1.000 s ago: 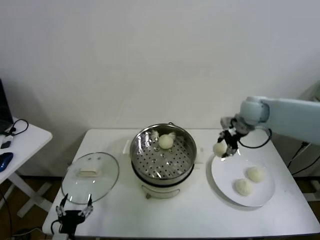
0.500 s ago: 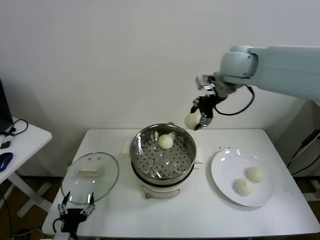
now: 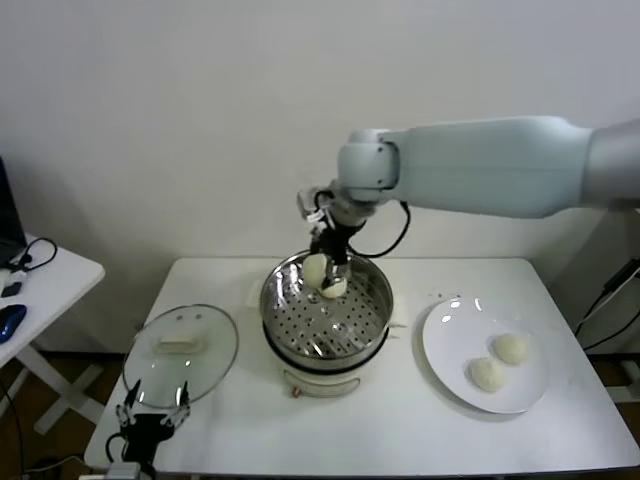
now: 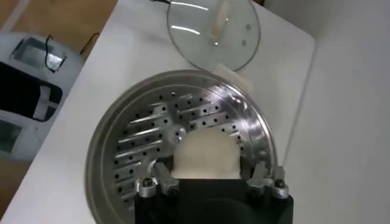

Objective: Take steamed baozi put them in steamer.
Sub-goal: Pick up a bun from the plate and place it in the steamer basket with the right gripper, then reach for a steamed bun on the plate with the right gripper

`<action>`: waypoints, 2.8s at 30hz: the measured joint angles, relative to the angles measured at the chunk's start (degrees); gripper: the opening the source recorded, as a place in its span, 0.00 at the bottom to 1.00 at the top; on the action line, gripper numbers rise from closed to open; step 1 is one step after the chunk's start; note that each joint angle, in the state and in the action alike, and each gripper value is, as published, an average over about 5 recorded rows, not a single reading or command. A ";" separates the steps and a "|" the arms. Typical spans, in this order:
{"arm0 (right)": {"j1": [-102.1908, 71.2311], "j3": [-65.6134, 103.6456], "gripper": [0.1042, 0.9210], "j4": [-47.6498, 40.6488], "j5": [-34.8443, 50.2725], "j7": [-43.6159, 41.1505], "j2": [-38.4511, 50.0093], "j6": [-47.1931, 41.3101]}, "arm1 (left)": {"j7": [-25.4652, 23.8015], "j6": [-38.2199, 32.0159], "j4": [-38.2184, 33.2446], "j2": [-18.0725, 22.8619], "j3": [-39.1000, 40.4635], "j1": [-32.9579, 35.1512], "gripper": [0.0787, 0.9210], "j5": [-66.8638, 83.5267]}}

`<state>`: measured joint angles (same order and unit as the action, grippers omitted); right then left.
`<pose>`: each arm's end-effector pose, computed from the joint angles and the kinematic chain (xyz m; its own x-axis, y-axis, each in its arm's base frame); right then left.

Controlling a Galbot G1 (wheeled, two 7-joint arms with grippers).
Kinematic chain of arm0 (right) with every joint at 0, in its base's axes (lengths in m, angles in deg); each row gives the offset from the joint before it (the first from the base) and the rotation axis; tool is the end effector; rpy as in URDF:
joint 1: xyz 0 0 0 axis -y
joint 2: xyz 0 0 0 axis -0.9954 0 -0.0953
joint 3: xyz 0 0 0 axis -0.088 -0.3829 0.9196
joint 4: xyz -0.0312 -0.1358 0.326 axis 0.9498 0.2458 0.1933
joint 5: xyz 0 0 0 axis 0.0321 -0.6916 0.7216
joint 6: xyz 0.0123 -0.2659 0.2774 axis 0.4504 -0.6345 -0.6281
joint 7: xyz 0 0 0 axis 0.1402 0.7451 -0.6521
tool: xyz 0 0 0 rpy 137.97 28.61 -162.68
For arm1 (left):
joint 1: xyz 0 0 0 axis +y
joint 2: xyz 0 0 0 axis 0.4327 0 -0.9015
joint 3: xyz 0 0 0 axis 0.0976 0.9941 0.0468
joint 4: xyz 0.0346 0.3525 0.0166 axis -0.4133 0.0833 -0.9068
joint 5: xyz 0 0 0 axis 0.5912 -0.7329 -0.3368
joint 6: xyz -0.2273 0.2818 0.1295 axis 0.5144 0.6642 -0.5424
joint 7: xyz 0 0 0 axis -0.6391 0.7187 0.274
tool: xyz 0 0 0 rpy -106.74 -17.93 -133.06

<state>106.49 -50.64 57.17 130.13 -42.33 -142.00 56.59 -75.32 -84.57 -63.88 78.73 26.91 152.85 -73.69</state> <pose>0.5379 0.1841 -0.0181 -0.1615 -0.2333 0.9589 -0.9092 -0.3427 -0.2365 0.1515 0.0987 -0.3812 -0.9469 -0.1621 0.2775 -0.0916 0.9638 0.2505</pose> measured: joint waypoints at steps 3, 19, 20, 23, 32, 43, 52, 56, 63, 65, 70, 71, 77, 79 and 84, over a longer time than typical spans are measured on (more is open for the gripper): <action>-2.80 0.47 0.74 -1.78 -1.78 0.69 -1.57 -0.27 | -0.01 0.00 0.11 0.00 -0.02 0.01 0.88 0.01; -12.79 2.70 0.74 -8.16 -9.12 1.97 -5.57 -0.63 | -0.07 0.06 1.01 0.10 -0.06 -0.52 0.88 0.01; -13.03 2.72 0.74 -8.39 -9.35 1.97 -5.72 -0.61 | -0.07 0.07 1.02 0.10 -0.06 -0.52 0.88 0.01; -13.63 2.80 0.75 -8.91 -10.01 2.00 -6.05 -0.53 | -0.10 0.13 1.03 0.10 -0.08 -0.53 0.88 0.03; -15.02 3.33 0.84 -9.77 -11.26 2.57 -6.70 -0.44 | -0.13 0.15 1.05 0.10 -0.07 -0.68 0.88 0.06; -13.46 3.52 0.88 -8.15 -10.36 2.88 -5.36 0.10 | -0.13 0.01 0.86 0.10 -0.14 -0.58 0.88 0.07; -4.00 -1.23 0.88 -2.02 -3.87 -1.68 1.48 2.76 | -0.12 0.01 0.45 0.11 -0.08 -0.36 0.88 0.11; 0.88 -4.57 0.88 1.22 -2.58 -4.57 6.77 4.31 | -0.15 0.01 0.32 0.06 0.12 -0.39 0.88 0.10; 5.72 -10.93 0.88 6.29 -4.66 -7.88 17.66 6.94 | -0.30 0.33 -0.12 0.14 0.01 -0.75 0.88 0.19; 6.16 -12.33 0.88 7.25 -6.21 -8.21 20.80 7.35 | -0.35 0.37 -0.22 0.20 0.04 -0.75 0.88 0.26; 5.83 -14.51 0.88 8.73 -10.28 -8.60 27.89 8.02 | -0.37 0.33 -0.22 0.31 -0.05 -0.68 0.88 0.61; 5.47 -14.74 0.88 8.87 -11.11 -8.64 29.17 8.13 | -0.36 0.30 -0.19 0.32 -0.10 -0.65 0.88 0.67; 1.49 -14.52 0.88 8.65 -16.19 -8.68 35.81 8.51 | -0.33 0.23 0.17 0.44 -0.23 -0.65 0.88 0.81; -0.50 -13.66 0.88 8.23 -17.87 -8.58 37.66 8.49 | -0.32 0.22 0.31 0.46 -0.23 -0.67 0.88 0.81; -6.66 -10.25 0.88 6.89 -22.10 -7.96 41.47 8.37 | -0.29 0.14 0.73 0.48 -0.26 -0.67 0.88 0.70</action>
<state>99.83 -60.89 64.06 108.03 -50.29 -100.53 64.96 -75.61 -84.42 -63.15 79.21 26.65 152.18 -72.99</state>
